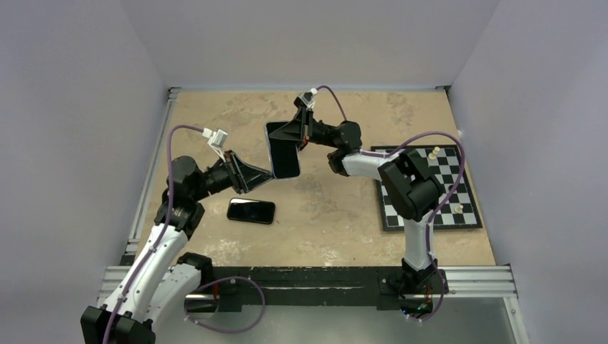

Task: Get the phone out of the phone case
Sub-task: Remove the phone case from the phone.

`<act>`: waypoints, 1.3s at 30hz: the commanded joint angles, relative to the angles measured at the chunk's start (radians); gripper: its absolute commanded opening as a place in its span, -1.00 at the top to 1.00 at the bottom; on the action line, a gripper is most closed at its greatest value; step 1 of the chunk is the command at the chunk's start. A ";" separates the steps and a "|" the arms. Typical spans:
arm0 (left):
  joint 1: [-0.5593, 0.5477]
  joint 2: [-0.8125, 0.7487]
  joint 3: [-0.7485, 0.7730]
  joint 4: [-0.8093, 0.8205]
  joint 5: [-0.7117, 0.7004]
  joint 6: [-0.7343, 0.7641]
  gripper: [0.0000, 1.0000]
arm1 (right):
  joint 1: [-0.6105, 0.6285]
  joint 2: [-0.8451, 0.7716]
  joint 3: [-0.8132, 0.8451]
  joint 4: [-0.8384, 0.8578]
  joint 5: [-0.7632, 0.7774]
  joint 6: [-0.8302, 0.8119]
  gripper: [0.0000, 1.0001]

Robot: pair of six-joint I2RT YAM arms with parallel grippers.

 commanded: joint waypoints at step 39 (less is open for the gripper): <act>-0.017 0.118 -0.076 -0.007 -0.520 0.045 1.00 | 0.109 -0.184 -0.070 0.075 0.264 0.027 1.00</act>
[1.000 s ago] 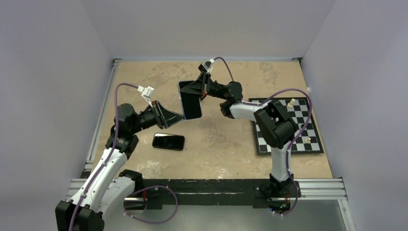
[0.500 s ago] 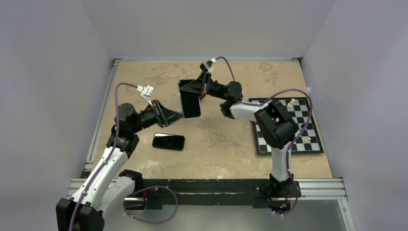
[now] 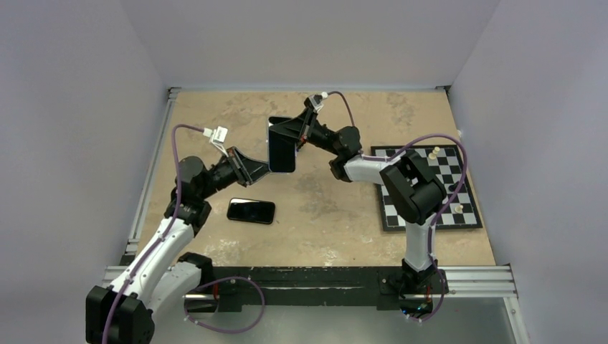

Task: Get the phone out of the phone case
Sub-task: Remove the phone case from the phone.

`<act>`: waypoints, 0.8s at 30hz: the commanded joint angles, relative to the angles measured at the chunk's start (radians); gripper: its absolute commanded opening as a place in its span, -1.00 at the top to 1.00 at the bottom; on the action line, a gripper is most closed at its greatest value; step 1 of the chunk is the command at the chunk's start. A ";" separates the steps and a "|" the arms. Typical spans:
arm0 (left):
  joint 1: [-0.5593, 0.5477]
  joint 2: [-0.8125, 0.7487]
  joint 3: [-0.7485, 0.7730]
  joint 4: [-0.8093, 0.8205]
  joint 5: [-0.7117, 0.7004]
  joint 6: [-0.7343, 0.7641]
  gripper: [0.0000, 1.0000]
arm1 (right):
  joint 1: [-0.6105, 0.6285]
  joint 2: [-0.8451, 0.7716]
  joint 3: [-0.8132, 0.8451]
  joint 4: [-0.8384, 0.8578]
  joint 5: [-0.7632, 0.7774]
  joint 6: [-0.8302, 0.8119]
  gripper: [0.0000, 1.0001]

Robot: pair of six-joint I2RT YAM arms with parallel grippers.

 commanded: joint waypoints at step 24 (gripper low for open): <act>-0.033 -0.034 -0.140 0.047 -0.107 -0.117 0.31 | 0.094 -0.123 0.013 0.198 0.301 0.199 1.00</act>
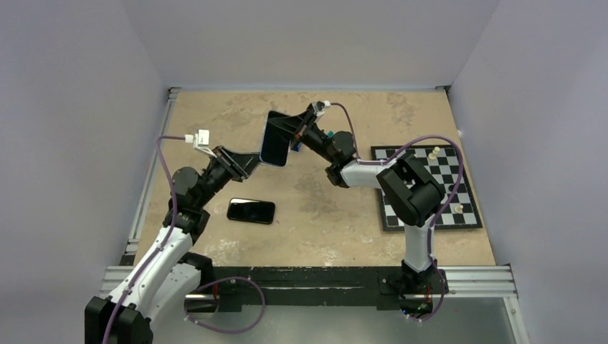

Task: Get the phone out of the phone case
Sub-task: Remove the phone case from the phone.

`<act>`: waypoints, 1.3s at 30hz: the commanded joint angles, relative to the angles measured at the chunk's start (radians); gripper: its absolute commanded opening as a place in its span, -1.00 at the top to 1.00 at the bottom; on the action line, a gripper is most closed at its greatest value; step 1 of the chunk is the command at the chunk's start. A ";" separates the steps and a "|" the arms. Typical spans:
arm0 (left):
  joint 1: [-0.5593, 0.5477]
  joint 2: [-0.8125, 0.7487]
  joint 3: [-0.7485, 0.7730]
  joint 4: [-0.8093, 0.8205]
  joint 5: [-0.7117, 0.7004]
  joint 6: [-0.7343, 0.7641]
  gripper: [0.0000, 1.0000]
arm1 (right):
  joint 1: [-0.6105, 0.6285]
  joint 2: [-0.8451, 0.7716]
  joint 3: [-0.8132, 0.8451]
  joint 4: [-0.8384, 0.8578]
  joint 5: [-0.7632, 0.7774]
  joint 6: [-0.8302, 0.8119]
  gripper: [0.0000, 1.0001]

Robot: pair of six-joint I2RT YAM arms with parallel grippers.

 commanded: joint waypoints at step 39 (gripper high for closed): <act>-0.057 -0.056 -0.039 -0.406 -0.108 0.014 0.12 | -0.041 -0.090 -0.012 0.191 -0.075 0.056 1.00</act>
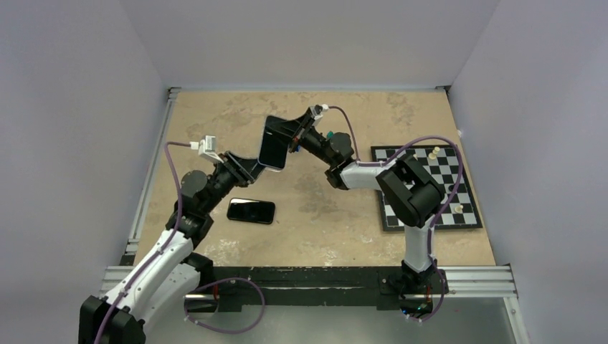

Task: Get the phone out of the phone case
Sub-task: Remove the phone case from the phone.

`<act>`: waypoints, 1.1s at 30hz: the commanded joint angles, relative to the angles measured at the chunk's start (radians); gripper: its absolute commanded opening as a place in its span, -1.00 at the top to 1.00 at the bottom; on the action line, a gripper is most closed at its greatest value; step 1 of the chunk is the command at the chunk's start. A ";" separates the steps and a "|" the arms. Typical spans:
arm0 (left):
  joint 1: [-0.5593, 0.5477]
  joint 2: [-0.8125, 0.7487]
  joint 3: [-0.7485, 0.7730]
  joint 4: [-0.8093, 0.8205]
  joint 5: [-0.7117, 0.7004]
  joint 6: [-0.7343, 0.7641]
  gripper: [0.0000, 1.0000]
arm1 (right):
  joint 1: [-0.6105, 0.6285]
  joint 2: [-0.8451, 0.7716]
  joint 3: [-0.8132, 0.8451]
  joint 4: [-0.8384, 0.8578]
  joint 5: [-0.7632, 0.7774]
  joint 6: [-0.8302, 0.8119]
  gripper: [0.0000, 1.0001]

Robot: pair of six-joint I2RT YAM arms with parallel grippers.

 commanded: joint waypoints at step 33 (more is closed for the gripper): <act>0.005 -0.165 0.049 -0.141 0.458 -0.354 -0.02 | -0.068 -0.159 -0.113 0.085 -0.267 -0.241 1.00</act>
